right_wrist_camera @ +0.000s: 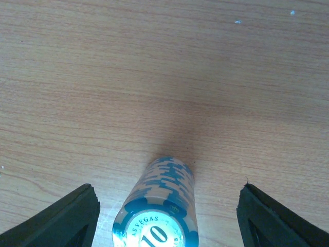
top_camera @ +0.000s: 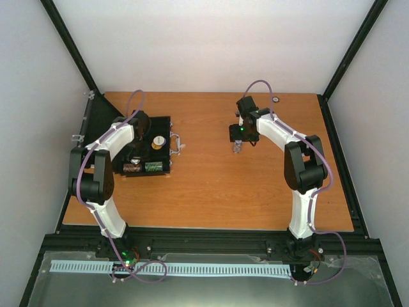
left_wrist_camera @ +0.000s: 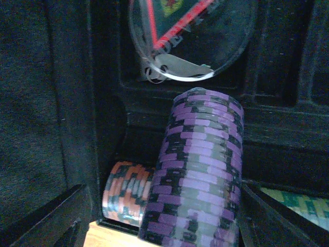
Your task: Pack up texas hold em set
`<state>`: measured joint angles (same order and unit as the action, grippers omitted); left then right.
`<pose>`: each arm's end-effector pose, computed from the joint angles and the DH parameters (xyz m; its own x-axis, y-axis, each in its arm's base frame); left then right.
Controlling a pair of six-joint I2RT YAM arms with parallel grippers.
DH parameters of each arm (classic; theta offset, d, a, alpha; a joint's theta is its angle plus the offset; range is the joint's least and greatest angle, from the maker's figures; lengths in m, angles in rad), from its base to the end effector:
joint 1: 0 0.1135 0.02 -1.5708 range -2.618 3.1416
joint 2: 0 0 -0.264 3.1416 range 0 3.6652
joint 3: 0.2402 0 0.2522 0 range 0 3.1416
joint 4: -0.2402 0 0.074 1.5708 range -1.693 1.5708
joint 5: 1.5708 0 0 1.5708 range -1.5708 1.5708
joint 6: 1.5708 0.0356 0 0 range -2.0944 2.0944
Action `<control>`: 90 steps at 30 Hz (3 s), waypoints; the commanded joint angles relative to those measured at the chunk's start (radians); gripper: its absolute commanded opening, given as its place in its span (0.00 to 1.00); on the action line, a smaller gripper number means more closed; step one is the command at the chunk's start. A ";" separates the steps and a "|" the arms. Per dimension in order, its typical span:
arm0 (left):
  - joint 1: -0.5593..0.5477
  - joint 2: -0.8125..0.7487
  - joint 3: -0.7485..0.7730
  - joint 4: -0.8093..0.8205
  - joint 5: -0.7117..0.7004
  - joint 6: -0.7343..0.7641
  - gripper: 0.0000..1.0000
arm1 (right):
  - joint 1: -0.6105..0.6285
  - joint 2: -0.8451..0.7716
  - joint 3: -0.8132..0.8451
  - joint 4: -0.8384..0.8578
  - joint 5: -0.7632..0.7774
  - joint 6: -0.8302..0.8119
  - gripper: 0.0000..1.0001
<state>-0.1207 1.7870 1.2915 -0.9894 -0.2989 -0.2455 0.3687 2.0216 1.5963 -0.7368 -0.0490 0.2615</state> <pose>0.3288 -0.0293 0.2000 -0.9813 -0.1149 -0.1545 -0.1531 0.9524 0.2637 0.3972 0.1553 0.2042 -0.9246 -0.0804 -0.3723 -0.1440 0.9787 0.1462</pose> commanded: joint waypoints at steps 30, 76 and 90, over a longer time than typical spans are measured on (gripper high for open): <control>0.033 0.080 0.043 0.071 -0.038 -0.032 0.67 | -0.051 0.001 -0.053 0.026 -0.019 -0.033 0.75; 0.049 0.066 0.112 0.030 0.751 -0.047 0.23 | -0.064 -0.011 -0.090 0.034 -0.018 -0.003 0.74; 0.055 0.052 0.111 -0.038 0.484 0.035 0.79 | -0.064 -0.012 -0.106 0.037 -0.016 -0.002 0.74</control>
<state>-0.0734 1.8793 1.3697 -0.9874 0.3111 -0.2459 0.3145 2.0315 1.4929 -0.7021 -0.0826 0.2516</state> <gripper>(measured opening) 0.770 0.739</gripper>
